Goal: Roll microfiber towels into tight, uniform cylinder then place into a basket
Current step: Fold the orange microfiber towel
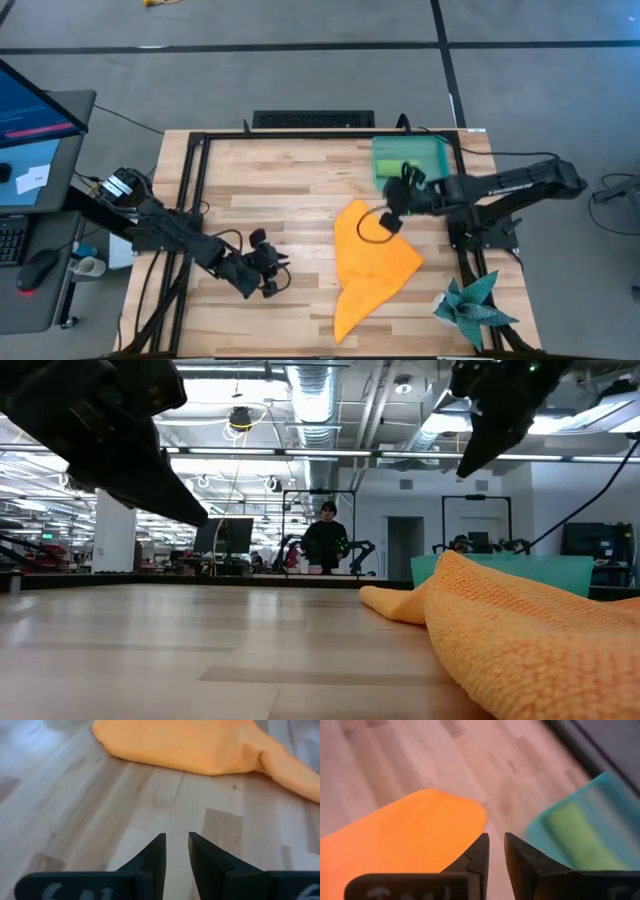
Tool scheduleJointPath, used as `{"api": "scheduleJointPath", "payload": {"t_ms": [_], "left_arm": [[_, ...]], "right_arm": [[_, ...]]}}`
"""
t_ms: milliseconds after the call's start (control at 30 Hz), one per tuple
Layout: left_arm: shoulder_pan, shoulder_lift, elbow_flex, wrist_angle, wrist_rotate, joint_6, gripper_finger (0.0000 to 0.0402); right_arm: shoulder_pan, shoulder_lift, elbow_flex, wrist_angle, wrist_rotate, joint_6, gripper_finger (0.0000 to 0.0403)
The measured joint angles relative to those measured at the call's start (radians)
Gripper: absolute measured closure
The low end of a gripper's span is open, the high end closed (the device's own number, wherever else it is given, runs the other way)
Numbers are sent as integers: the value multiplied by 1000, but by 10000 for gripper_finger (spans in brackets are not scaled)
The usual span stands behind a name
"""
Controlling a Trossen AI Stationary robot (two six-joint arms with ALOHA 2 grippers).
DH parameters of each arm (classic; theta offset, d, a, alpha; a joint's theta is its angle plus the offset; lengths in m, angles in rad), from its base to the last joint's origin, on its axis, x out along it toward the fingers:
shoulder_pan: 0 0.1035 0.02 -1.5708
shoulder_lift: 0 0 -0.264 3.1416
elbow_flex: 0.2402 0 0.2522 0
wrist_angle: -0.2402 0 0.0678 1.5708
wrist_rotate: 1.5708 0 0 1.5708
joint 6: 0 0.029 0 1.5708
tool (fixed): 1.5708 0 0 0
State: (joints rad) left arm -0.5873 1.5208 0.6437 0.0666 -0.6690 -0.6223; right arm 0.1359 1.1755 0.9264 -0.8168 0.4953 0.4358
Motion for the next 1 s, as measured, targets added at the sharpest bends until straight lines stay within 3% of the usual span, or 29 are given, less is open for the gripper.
{"api": "scheduleJointPath", "payload": {"t_ms": [333, 533, 633, 800, 1000], "left_arm": [[69, 0, 0, 4, 0, 151, 265], [142, -2, 0, 8, 8, 256, 240], [186, -14, 0, 4, 46, 314, 239], [252, -93, 24, -51, 149, 355, 239], [295, -217, 63, -105, 124, 451, 239]], "right_arm": [[170, 216, -1, 81, 3, 207, 322], [128, 364, 28, 231, -9, 197, 322], [94, 423, 39, 291, -68, 209, 322], [40, 507, 52, 307, -190, 217, 322], [-18, 593, 51, 330, -210, 246, 322]]}}
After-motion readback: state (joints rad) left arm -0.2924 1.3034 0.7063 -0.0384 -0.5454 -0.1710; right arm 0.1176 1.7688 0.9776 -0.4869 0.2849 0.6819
